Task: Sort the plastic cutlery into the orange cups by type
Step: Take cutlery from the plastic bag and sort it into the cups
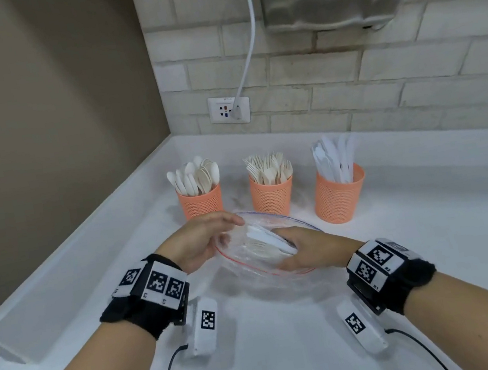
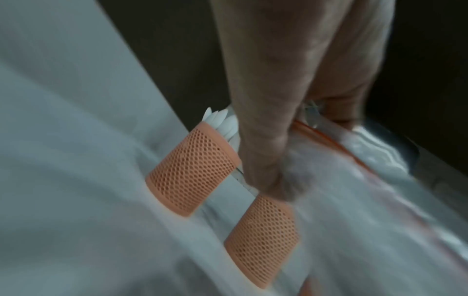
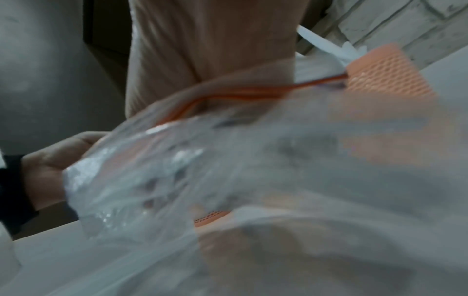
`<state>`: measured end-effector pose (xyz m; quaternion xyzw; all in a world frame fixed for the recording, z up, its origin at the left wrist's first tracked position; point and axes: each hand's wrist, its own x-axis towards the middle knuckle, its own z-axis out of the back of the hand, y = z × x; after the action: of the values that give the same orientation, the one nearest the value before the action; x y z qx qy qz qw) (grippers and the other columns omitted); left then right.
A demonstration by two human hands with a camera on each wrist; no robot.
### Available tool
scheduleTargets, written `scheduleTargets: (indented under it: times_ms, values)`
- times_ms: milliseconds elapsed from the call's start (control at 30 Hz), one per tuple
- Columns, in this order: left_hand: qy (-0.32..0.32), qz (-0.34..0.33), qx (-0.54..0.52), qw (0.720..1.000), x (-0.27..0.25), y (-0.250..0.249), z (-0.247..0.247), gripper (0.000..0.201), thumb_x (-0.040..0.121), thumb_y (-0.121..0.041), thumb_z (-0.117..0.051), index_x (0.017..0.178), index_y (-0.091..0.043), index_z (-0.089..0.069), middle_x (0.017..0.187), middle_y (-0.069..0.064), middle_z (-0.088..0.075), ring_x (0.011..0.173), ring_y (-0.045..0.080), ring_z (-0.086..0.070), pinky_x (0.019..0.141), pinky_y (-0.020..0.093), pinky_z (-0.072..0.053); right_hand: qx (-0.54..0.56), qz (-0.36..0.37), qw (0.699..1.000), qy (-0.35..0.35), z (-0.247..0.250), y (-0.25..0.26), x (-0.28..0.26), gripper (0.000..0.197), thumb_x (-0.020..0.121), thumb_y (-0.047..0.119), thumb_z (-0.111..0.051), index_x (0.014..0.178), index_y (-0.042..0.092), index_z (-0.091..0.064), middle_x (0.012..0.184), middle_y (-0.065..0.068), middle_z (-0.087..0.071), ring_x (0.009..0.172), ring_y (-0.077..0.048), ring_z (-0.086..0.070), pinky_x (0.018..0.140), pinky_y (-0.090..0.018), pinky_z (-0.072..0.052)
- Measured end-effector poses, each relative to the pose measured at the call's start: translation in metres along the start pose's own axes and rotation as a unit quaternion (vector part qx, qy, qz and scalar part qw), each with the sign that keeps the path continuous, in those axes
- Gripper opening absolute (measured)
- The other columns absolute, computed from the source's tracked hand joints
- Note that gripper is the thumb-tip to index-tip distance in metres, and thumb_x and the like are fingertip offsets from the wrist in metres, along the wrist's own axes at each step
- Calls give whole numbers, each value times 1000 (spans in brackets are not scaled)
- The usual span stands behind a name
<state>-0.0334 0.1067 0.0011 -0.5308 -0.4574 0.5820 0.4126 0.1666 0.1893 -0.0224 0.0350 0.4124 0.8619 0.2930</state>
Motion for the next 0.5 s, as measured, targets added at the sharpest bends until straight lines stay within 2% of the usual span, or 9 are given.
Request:
scheduleTargets:
  times_ms: [33, 67, 133, 200, 267, 333, 400, 433, 500]
  values:
    - [26, 11, 60, 998, -2, -1, -2, 29, 87, 4, -53, 101, -16, -68, 82, -3, -66, 71, 10, -61, 61, 17, -48, 10, 1, 1000, -16, 0, -3, -1, 48, 82, 15, -67, 128, 14, -50, 111, -4, -64, 100, -13, -62, 86, -26, -48]
    - [37, 19, 122, 992, -2, 0, -3, 40, 84, 3, -60, 118, -16, -62, 104, -3, -66, 87, 13, -63, 71, 20, -51, 24, 4, 999, -29, 1, -5, -2, 50, 80, 15, -70, 126, 14, -51, 114, -7, -64, 105, -21, -61, 90, -32, -48]
    - [14, 25, 212, 977, 2, 5, -5, 68, 77, 8, -66, 138, -17, -46, 134, -2, -48, 114, 17, -54, 86, 23, -49, 62, 16, 997, -45, 3, -9, -3, 55, 78, 13, -73, 127, 15, -50, 112, -1, -64, 102, -17, -61, 86, -25, -50]
    - [-1, 13, 273, 962, 3, 5, -13, 86, 71, 4, -69, 145, -20, -32, 144, -4, -36, 127, 17, -43, 97, 26, -43, 89, 33, 994, -57, 5, -8, -5, 56, 79, 10, -71, 130, 18, -48, 106, 9, -63, 94, -5, -60, 78, -14, -46]
    - [35, -2, 310, 950, 4, 4, -21, 103, 58, -12, -73, 147, -25, -25, 148, -5, -34, 132, 19, -38, 105, 34, -41, 142, 43, 987, -67, 6, -6, -6, 57, 79, 9, -72, 130, 19, -49, 111, 4, -65, 99, -9, -62, 83, -19, -50]
    - [78, -16, 327, 942, 4, 4, -28, 104, 53, -14, -70, 146, -27, -26, 142, -3, -41, 128, 19, -43, 100, 39, -47, 192, 49, 978, -61, 8, -1, -9, 51, 79, 11, -73, 125, 20, -54, 112, 0, -68, 102, -12, -64, 86, -21, -51]
    - [86, -9, 366, 927, 3, 1, -32, 94, 60, -9, -66, 144, -27, -27, 137, -3, -44, 120, 19, -49, 88, 35, -53, 228, 45, 972, -40, 11, 1, -11, 32, 79, 10, -72, 108, 21, -62, 86, 12, -70, 81, -2, -66, 73, -14, -49]
    - [67, -1, 373, 925, 3, 0, -32, 84, 66, -8, -66, 141, -26, -32, 131, -2, -47, 108, 20, -55, 76, 31, -55, 241, 40, 969, -31, 12, 0, -12, 21, 80, 8, -71, 94, 23, -63, 68, 16, -65, 66, 2, -61, 64, -11, -46]
    - [-15, 26, 325, 945, 5, -7, -30, 45, 81, -6, -60, 123, -20, -51, 104, 4, -57, 69, 17, -56, 52, 23, -46, 252, 31, 967, -34, 13, -3, -13, 23, 81, 9, -70, 73, 25, -56, 51, 17, -51, 50, 3, -49, 54, -11, -40]
